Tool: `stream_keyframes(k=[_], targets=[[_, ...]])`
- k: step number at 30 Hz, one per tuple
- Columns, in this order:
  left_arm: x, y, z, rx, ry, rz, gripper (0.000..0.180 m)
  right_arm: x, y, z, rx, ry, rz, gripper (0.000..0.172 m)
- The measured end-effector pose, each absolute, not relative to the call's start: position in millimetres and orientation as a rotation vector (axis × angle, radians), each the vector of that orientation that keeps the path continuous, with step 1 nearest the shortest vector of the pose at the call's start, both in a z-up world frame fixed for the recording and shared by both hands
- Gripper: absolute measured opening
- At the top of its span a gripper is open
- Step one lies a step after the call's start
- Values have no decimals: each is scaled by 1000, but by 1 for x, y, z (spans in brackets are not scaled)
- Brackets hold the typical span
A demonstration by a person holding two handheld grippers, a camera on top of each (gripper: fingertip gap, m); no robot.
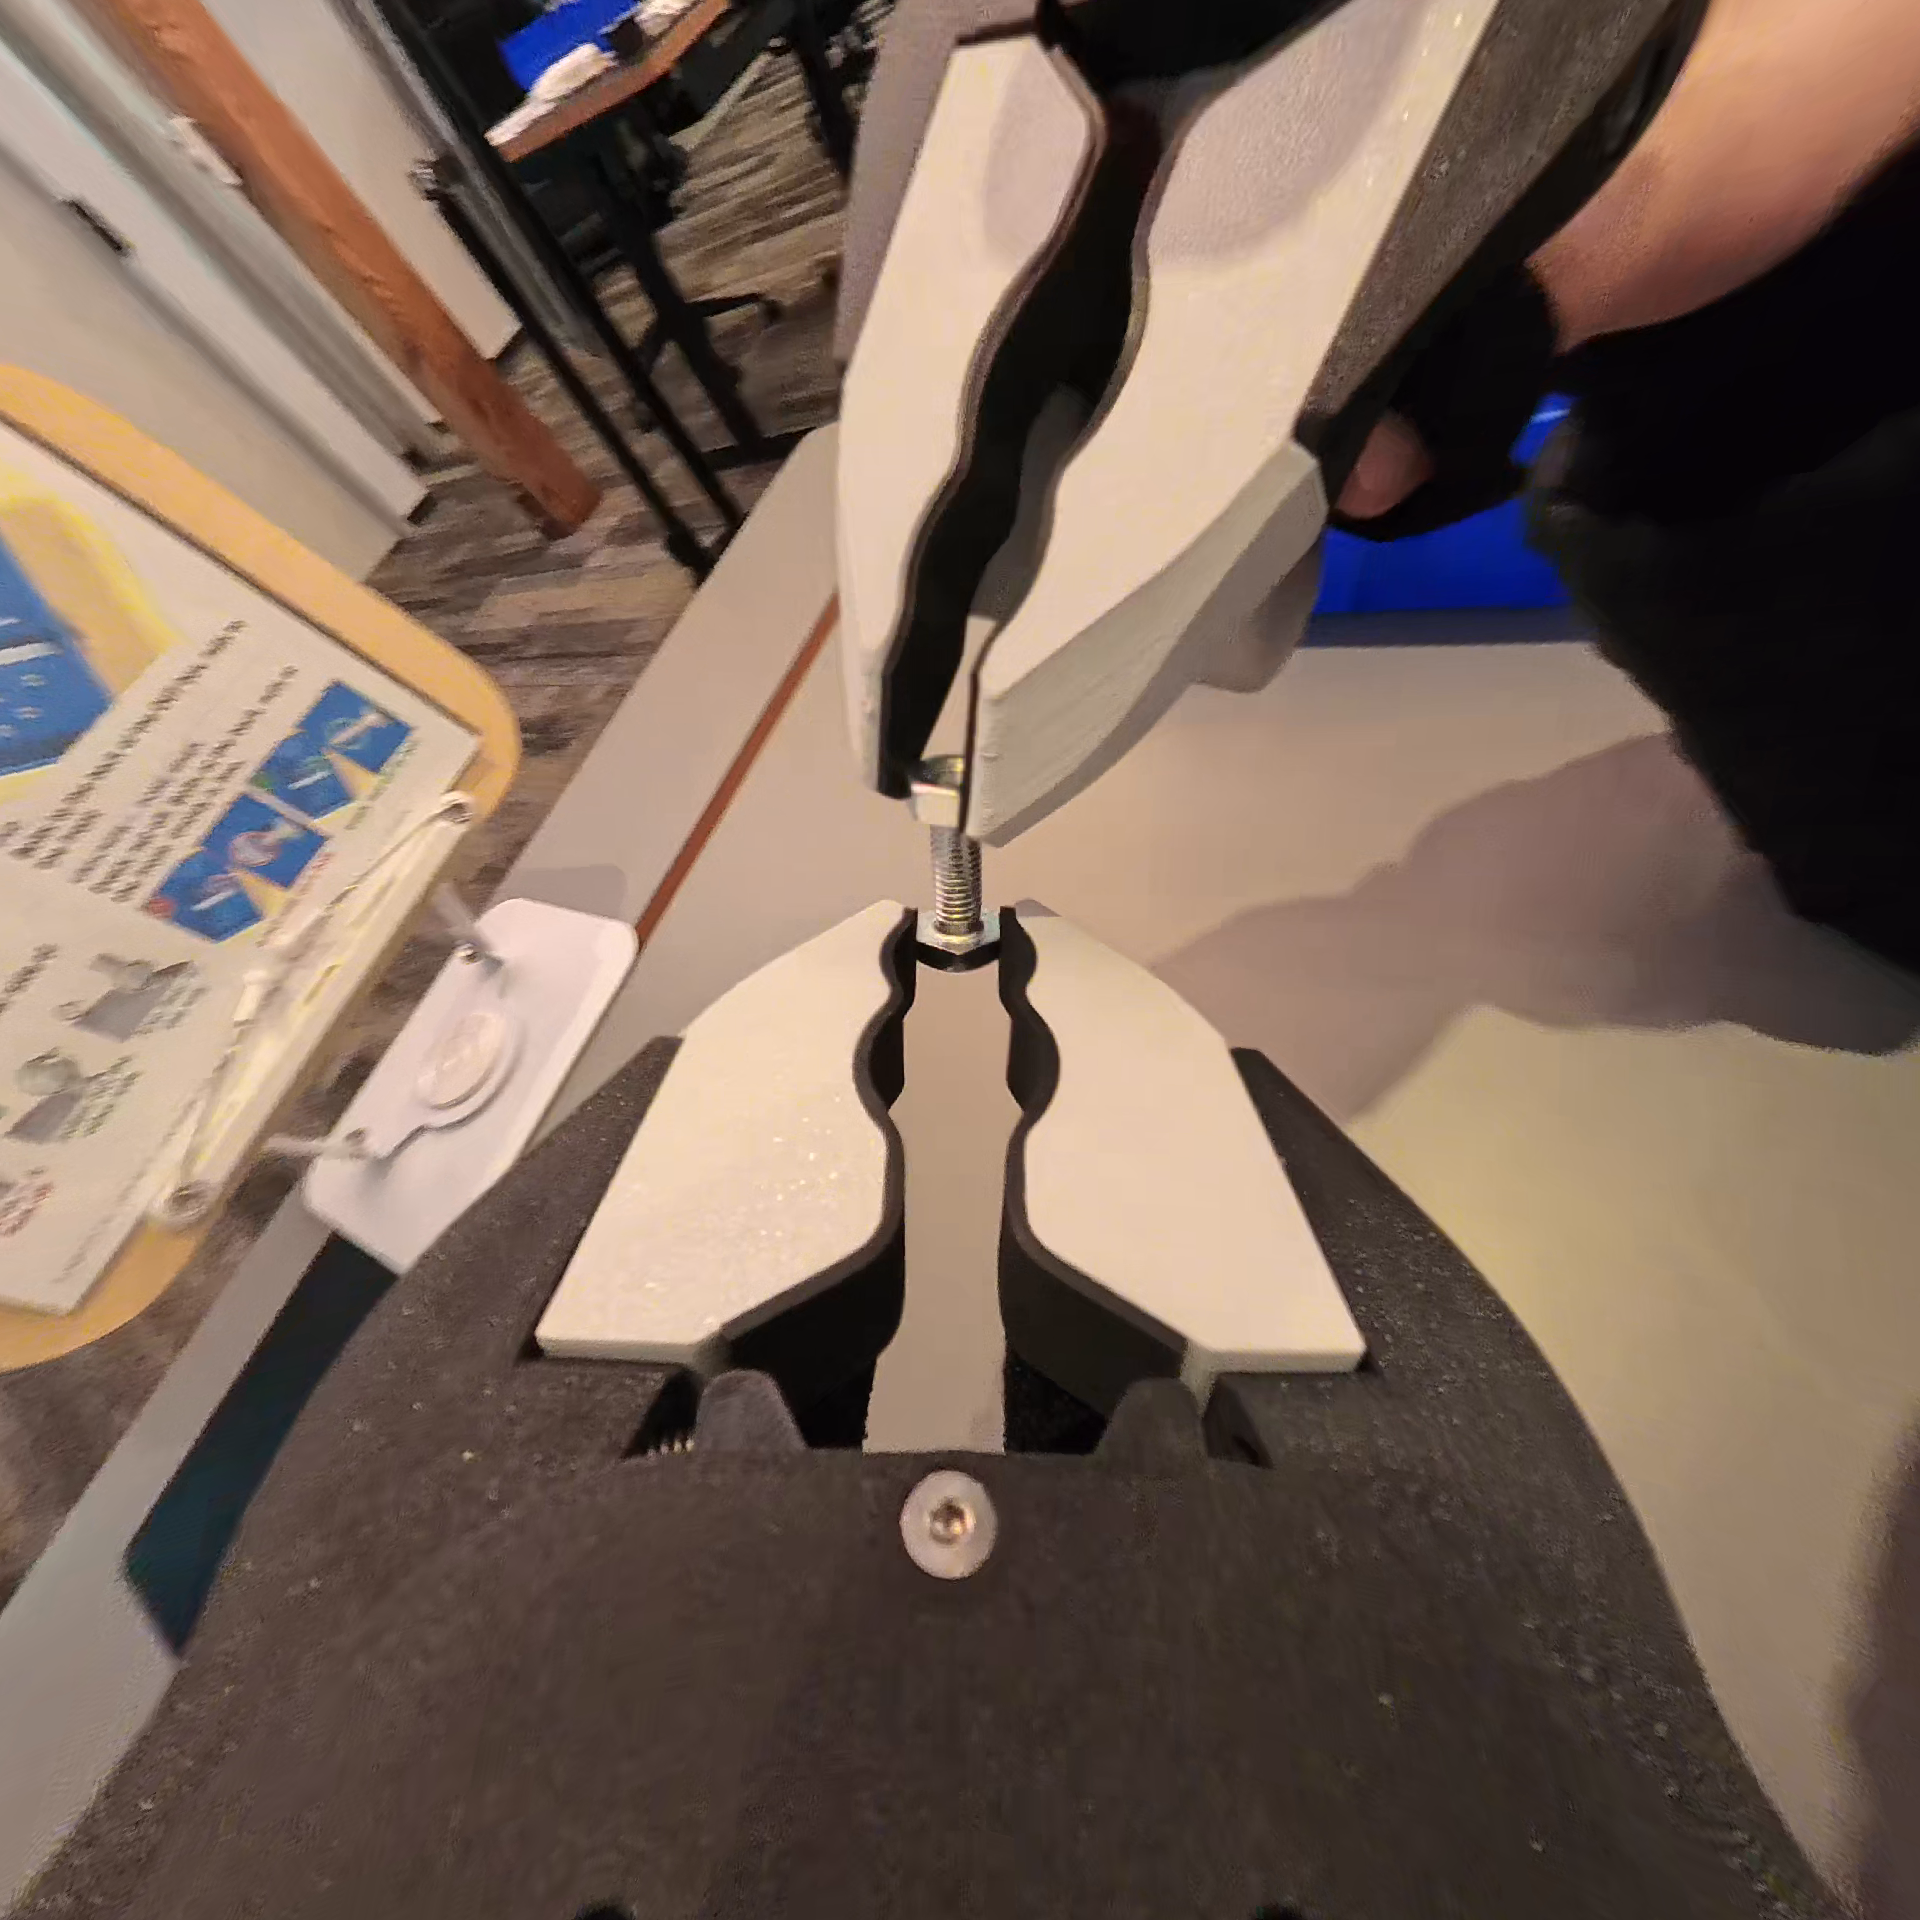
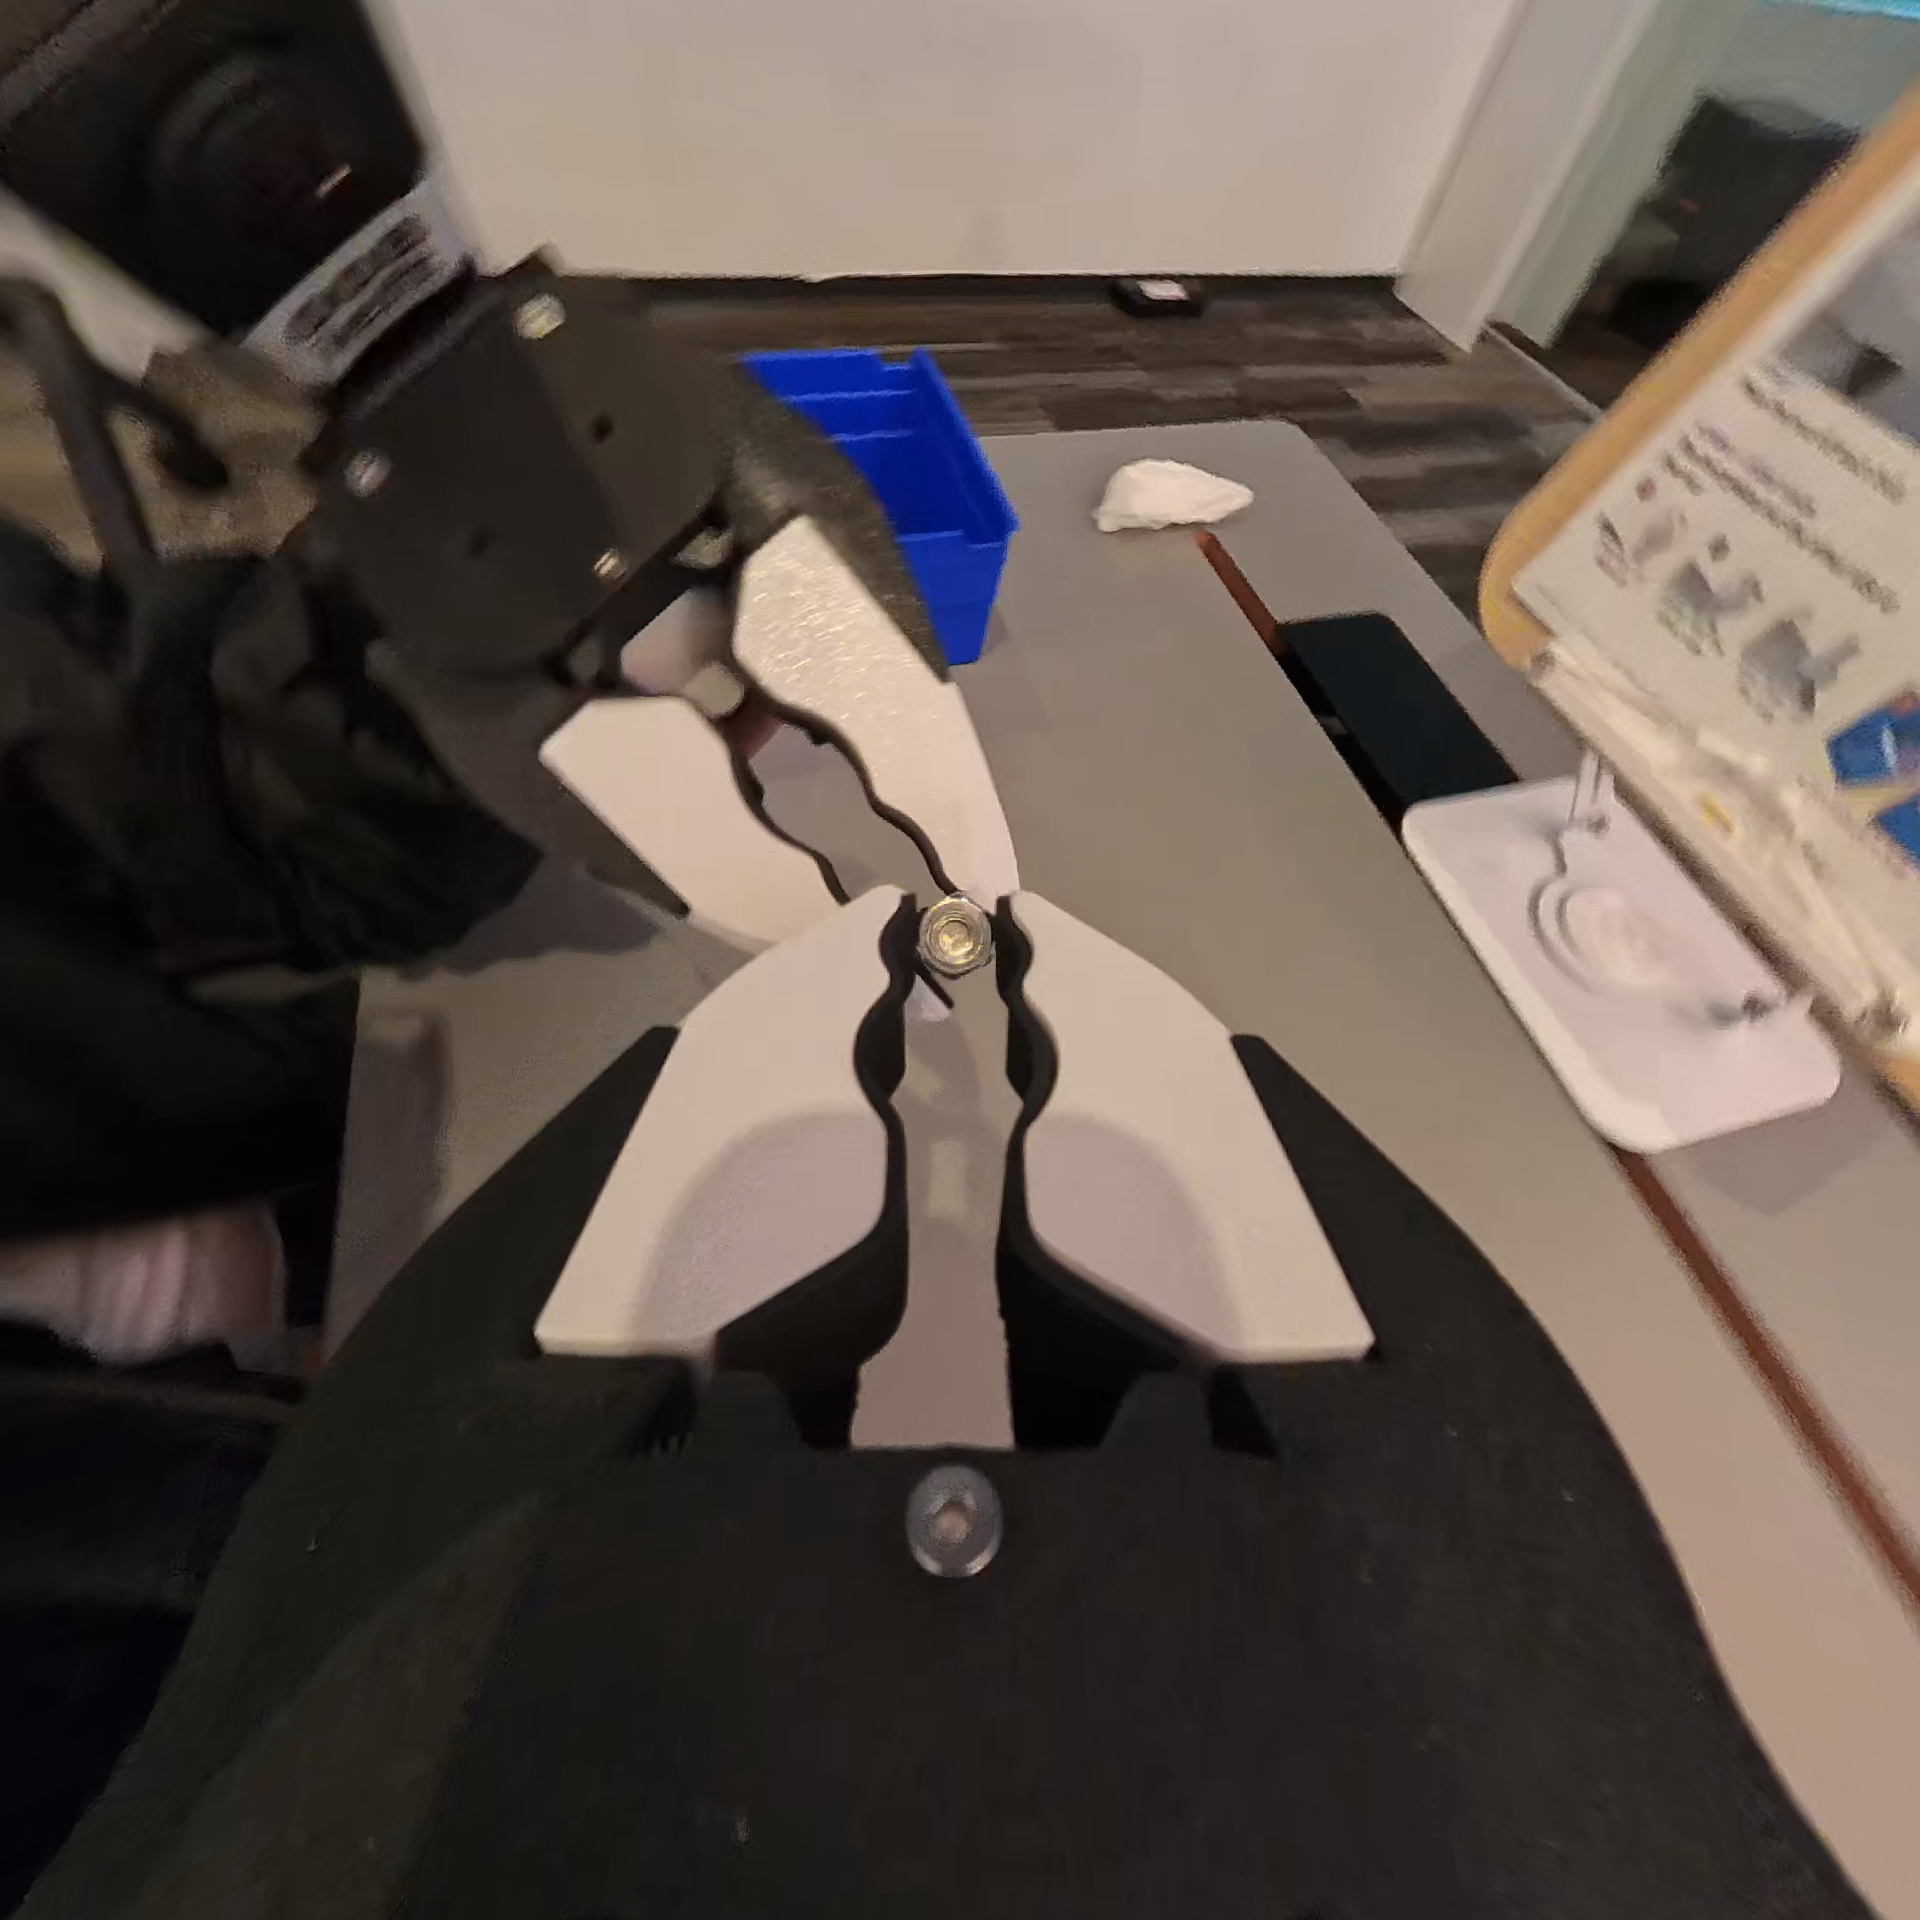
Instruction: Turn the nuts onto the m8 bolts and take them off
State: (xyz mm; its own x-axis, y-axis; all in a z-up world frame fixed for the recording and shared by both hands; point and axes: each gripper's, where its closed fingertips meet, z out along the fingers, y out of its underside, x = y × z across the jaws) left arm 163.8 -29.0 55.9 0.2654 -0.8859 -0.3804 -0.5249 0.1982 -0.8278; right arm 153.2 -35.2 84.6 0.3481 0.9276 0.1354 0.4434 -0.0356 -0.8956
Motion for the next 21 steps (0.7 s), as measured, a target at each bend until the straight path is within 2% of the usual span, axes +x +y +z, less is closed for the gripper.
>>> stream_keyframes(k=[5,8,10,13,14,21], targets=[[168,-65,49,-1447,1566,-685,15,154,-68,79,-1199,-1619,534,14],[168,-73,50,-1443,1591,-768,15,154,-74,80,-1128,-1643,570,14],[167,-64,51,-1460,1552,-727,15,154,-66,82,-1167,-1598,555,14],[163,-44,54,-1475,1470,-588,15,155,-46,86,-1366,-1438,549,34],[161,-39,55,-1473,1451,-546,15,156,-40,87,-1435,-1378,560,35],[155,-18,64,-1447,1337,-343,15,149,-29,93,-1750,-1009,816,24]])
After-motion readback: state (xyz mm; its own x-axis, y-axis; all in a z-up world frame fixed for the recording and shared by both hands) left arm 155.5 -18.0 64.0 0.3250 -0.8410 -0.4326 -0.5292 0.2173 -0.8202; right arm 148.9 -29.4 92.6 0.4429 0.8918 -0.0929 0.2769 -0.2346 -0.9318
